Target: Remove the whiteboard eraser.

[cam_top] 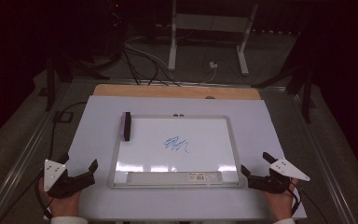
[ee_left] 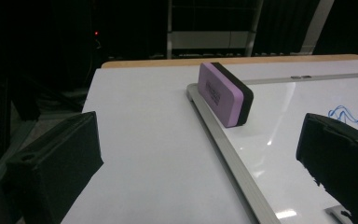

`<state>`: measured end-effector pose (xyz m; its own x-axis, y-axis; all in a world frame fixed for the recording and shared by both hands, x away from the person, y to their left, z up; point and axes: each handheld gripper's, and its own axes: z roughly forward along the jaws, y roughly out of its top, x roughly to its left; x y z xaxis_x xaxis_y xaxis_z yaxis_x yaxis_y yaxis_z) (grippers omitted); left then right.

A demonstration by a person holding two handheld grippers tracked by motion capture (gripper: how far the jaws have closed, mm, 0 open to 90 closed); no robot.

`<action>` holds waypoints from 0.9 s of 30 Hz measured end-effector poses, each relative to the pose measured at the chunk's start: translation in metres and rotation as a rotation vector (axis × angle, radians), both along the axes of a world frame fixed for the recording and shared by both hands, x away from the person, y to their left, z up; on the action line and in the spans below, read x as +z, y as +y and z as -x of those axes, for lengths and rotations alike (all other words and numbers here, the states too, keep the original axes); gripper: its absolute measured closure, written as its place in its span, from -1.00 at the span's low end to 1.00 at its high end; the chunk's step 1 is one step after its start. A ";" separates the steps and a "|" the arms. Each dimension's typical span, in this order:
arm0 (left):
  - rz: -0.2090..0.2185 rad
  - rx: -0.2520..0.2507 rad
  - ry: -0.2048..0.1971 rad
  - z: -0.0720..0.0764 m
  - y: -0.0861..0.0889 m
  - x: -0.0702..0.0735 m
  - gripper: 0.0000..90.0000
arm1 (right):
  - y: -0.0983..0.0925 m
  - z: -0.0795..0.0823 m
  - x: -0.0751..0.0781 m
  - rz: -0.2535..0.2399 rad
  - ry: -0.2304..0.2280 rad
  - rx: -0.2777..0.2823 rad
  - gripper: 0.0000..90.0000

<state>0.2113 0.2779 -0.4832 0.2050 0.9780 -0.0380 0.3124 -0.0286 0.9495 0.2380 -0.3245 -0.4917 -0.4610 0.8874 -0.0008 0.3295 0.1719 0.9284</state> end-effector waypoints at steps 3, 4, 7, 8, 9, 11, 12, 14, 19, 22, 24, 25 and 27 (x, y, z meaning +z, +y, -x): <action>-0.006 0.000 0.011 0.000 -0.001 0.000 -0.99 | 0.000 0.001 0.001 -0.003 -0.011 -0.002 -0.99; -0.006 -0.002 0.012 0.000 -0.001 0.000 -0.99 | 0.000 0.002 0.002 -0.005 -0.019 -0.003 -0.98; 0.003 0.006 0.019 -0.001 -0.002 0.000 -0.99 | 0.000 0.001 0.002 -0.008 -0.009 0.002 -0.99; 0.005 0.007 0.023 -0.001 -0.001 0.000 -0.99 | 0.000 0.001 0.002 -0.004 -0.010 0.002 -0.98; 0.008 0.009 0.027 -0.001 -0.001 0.000 -0.99 | 0.000 0.001 0.002 -0.004 -0.010 0.002 -0.98; 0.032 0.011 0.033 -0.002 0.000 0.001 -0.99 | 0.000 0.002 0.002 0.001 -0.017 0.003 -0.98; 0.043 0.009 0.038 -0.002 0.000 0.002 -0.99 | 0.000 0.002 0.002 0.001 -0.017 0.003 -0.98; 0.063 0.014 0.052 -0.003 -0.001 0.003 -0.99 | -0.001 0.003 0.002 0.004 -0.017 0.000 -0.98; 0.049 0.003 0.053 -0.005 -0.005 0.010 -0.99 | -0.002 0.003 0.001 0.012 -0.018 -0.003 -0.98; 0.043 -0.005 0.044 -0.006 -0.006 0.016 -0.99 | -0.001 0.003 0.002 0.007 -0.023 -0.004 -0.98; 0.035 -0.010 0.046 -0.009 -0.006 0.021 -0.99 | -0.001 0.002 0.002 0.002 -0.025 -0.005 -0.98; 0.035 -0.010 0.046 -0.009 -0.006 0.021 -0.99 | -0.001 0.002 0.002 0.002 -0.025 -0.005 -0.98; 0.035 -0.009 0.048 -0.011 -0.005 0.023 -0.99 | 0.000 0.002 0.002 -0.001 -0.024 -0.003 -0.98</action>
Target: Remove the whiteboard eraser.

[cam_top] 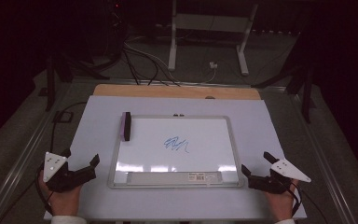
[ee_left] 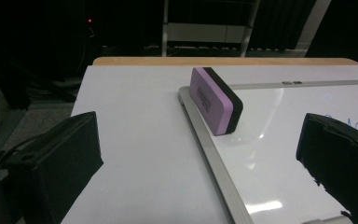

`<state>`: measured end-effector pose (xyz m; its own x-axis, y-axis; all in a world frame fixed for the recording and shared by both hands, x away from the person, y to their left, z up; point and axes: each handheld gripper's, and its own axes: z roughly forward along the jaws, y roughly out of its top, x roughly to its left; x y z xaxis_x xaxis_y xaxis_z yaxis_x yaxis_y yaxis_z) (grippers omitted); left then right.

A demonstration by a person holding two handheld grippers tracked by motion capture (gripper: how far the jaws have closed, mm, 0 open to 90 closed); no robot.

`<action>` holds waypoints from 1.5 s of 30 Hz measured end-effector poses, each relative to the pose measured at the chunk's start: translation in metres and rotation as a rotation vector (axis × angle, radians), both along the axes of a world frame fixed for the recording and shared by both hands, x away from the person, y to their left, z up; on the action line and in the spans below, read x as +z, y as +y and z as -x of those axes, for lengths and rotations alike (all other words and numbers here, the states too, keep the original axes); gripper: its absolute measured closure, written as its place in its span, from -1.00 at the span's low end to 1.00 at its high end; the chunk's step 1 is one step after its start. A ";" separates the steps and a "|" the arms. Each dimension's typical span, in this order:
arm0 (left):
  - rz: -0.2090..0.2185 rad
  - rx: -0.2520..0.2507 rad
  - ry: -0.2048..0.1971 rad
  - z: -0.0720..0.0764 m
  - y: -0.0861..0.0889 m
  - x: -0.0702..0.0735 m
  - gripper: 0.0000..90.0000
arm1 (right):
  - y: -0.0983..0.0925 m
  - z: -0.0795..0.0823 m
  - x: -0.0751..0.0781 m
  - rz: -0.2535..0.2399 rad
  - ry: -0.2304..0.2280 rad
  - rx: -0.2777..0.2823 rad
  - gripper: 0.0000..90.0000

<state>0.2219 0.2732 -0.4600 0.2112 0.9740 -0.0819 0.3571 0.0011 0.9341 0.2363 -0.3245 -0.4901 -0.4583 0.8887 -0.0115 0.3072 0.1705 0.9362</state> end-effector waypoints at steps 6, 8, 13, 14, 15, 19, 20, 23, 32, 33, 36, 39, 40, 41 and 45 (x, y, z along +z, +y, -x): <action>0.000 -0.009 0.006 -0.011 -0.003 0.007 -0.99 | 0.001 0.000 0.000 -0.004 -0.006 0.000 -0.98; -0.005 -0.018 0.003 -0.016 -0.006 0.010 -0.99 | 0.000 0.000 0.000 -0.005 -0.008 0.000 -0.98; -0.027 -0.052 0.008 -0.029 -0.015 0.020 -0.99 | 0.001 0.000 0.001 -0.006 -0.011 0.003 -0.98; -0.031 -0.057 0.009 -0.032 -0.017 0.022 -0.99 | 0.001 -0.001 0.001 -0.006 -0.012 0.004 -0.99; -0.034 -0.064 0.008 -0.034 -0.018 0.023 -0.99 | 0.001 -0.001 0.001 -0.009 -0.013 0.005 -0.98; -0.022 -0.072 0.014 -0.045 -0.019 0.029 -0.99 | 0.001 -0.001 0.001 -0.011 -0.009 0.009 -0.99; -0.008 -0.072 0.015 -0.048 -0.019 0.030 -0.99 | 0.001 -0.001 0.001 -0.015 -0.009 0.008 -0.98; 0.007 -0.075 0.016 -0.056 -0.020 0.032 -0.99 | 0.000 -0.001 0.001 -0.018 -0.009 0.005 -0.98; 0.005 -0.084 0.040 -0.075 -0.024 0.028 -0.99 | 0.000 0.000 0.001 -0.018 -0.007 -0.002 -0.98; 0.003 -0.085 0.044 -0.077 -0.024 0.028 -0.99 | 0.000 0.000 0.001 -0.018 -0.007 -0.004 -0.98; -0.003 -0.086 0.052 -0.083 -0.026 0.026 -0.99 | 0.000 0.000 0.001 -0.019 -0.006 -0.004 -0.98; -0.012 -0.085 0.061 -0.089 -0.027 0.026 -0.99 | 0.000 0.000 0.001 -0.021 -0.006 -0.005 -0.98; -0.015 -0.086 0.063 -0.091 -0.028 0.026 -0.99 | 0.000 0.000 0.001 -0.021 -0.006 -0.005 -0.98; -0.016 -0.087 0.065 -0.092 -0.028 0.026 -0.99 | 0.000 0.000 0.001 -0.022 -0.005 -0.004 -0.98; -0.028 -0.090 0.074 -0.098 -0.031 0.025 -0.99 | 0.000 0.000 0.000 -0.022 -0.006 -0.004 -0.98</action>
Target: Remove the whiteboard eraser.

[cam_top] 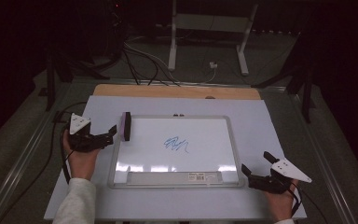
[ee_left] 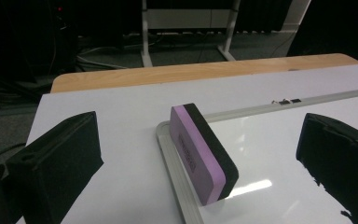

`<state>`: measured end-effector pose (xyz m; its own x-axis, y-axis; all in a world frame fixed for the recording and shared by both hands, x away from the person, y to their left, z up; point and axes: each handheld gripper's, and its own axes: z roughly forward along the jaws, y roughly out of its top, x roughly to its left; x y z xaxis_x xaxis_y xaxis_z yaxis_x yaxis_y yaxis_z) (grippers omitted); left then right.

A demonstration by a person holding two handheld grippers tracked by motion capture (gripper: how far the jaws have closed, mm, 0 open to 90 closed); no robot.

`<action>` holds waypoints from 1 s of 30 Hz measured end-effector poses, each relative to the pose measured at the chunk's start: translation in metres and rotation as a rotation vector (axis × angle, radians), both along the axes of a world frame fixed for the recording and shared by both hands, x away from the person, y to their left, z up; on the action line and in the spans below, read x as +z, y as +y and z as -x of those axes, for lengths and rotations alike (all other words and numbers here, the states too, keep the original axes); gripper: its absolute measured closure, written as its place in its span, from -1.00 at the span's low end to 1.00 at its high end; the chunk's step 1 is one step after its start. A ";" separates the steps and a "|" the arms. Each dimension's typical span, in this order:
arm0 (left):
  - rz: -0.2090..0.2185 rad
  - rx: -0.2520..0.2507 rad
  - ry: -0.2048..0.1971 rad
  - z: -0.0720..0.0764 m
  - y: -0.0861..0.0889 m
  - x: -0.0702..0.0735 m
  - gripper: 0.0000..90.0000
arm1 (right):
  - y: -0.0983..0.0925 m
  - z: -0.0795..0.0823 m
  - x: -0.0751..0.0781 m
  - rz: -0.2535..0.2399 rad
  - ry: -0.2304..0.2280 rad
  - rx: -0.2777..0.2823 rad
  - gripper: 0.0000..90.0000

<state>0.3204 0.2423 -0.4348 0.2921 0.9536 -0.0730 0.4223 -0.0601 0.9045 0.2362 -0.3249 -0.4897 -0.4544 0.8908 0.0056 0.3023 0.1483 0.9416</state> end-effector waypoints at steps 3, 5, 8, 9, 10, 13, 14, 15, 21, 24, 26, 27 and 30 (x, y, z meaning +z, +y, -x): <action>-0.004 0.000 0.005 -0.004 -0.001 -0.001 -0.99 | 0.000 0.000 0.000 -0.001 0.001 -0.002 -0.98; -0.003 0.002 0.006 -0.007 -0.002 -0.002 -0.99 | -0.001 0.000 0.000 -0.002 0.000 -0.002 -0.99; -0.005 0.008 0.012 -0.011 -0.002 -0.004 -0.99 | -0.001 0.000 0.000 -0.003 0.002 -0.004 -0.98; -0.003 0.010 0.014 -0.012 -0.002 -0.005 -0.99 | 0.000 0.000 0.000 -0.003 0.002 -0.003 -0.98; -0.001 0.011 0.015 -0.013 -0.002 -0.005 -0.99 | 0.000 -0.001 0.000 -0.002 0.001 -0.002 -0.98; 0.004 0.018 0.018 -0.017 -0.003 -0.007 -0.99 | 0.000 -0.001 0.000 -0.001 0.001 -0.002 -0.98; 0.005 0.020 0.020 -0.018 -0.003 -0.008 -0.99 | 0.000 -0.001 0.000 -0.002 0.001 -0.002 -0.98; 0.004 0.019 0.025 -0.019 -0.003 -0.008 -0.98 | 0.000 -0.001 0.000 -0.002 0.001 -0.002 -0.98; -0.013 0.022 0.040 -0.027 -0.006 -0.011 -0.98 | 0.000 -0.001 0.000 -0.003 0.002 -0.003 -0.98; -0.021 0.023 0.053 -0.032 -0.007 -0.014 -0.98 | 0.000 -0.001 -0.001 -0.004 0.002 -0.003 -0.98; -0.024 0.025 0.064 -0.034 -0.008 -0.016 -0.98 | 0.000 -0.001 -0.001 -0.004 0.003 -0.003 -0.98; -0.027 0.024 0.069 -0.036 -0.008 -0.017 -0.98 | 0.000 -0.001 -0.001 -0.003 0.004 -0.003 -0.99; -0.029 0.024 0.087 -0.039 -0.008 -0.020 -0.98 | 0.000 -0.001 -0.001 -0.004 0.005 -0.003 -0.98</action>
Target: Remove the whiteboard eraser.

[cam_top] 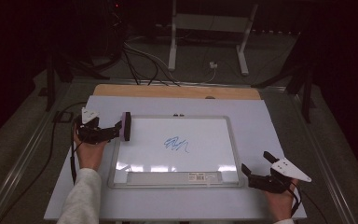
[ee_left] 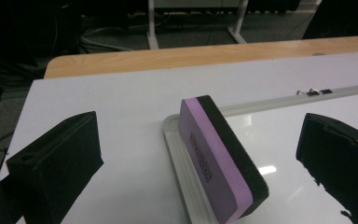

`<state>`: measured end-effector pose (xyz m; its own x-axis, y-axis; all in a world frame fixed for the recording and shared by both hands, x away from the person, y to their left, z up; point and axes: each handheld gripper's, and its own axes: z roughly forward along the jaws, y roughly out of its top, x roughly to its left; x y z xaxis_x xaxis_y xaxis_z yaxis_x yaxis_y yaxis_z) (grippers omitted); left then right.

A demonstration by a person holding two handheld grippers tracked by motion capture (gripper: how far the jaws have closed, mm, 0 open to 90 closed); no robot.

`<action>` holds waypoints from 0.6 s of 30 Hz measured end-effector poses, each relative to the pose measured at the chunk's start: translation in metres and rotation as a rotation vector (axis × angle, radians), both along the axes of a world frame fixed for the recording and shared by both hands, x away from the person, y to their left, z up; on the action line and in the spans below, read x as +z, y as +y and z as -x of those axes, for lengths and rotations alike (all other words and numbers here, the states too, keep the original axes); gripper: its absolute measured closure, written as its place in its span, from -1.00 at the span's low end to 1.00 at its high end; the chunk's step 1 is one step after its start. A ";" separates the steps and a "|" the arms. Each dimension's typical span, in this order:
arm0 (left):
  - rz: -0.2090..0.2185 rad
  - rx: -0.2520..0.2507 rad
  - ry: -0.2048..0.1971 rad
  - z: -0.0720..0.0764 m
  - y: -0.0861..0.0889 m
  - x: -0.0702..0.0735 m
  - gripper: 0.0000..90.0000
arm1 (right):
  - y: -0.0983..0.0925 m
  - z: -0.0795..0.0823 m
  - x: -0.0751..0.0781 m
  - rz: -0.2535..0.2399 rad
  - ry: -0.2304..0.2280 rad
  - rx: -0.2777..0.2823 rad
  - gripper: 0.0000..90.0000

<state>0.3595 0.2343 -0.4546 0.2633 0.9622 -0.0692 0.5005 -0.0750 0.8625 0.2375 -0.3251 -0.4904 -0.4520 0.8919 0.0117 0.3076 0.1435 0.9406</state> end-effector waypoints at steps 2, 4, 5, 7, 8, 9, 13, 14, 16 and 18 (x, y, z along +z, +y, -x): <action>-0.003 0.002 0.006 -0.002 -0.001 -0.001 -0.98 | 0.000 0.000 0.000 -0.001 0.000 0.001 -0.98; -0.004 0.009 0.010 -0.004 -0.001 -0.003 -0.98 | 0.000 0.000 0.000 0.000 0.000 0.001 -0.98; -0.005 0.012 0.014 -0.005 -0.001 -0.003 -0.98 | 0.000 0.000 0.000 0.001 0.000 0.002 -0.98; -0.006 0.017 0.022 -0.007 -0.001 -0.005 -0.98 | 0.000 0.000 0.000 0.000 0.001 0.001 -0.98; -0.005 0.018 0.026 -0.008 -0.002 -0.005 -0.98 | 0.000 0.000 0.000 0.000 0.001 0.001 -0.98; -0.006 0.019 0.029 -0.009 -0.002 -0.006 -0.98 | 0.000 0.000 0.000 0.000 0.001 0.001 -0.98; 0.003 0.025 0.043 -0.012 -0.004 -0.010 -0.98 | 0.000 0.000 0.000 0.000 0.002 0.002 -0.98; 0.004 0.026 0.046 -0.014 -0.004 -0.011 -0.98 | 0.000 -0.001 0.000 0.001 0.001 0.003 -0.98; 0.001 0.029 0.053 -0.016 -0.005 -0.013 -0.98 | 0.000 -0.001 0.000 0.002 0.001 0.003 -0.98; 0.002 0.032 0.062 -0.018 -0.006 -0.015 -0.97 | 0.000 -0.001 0.000 0.001 0.001 0.004 -0.98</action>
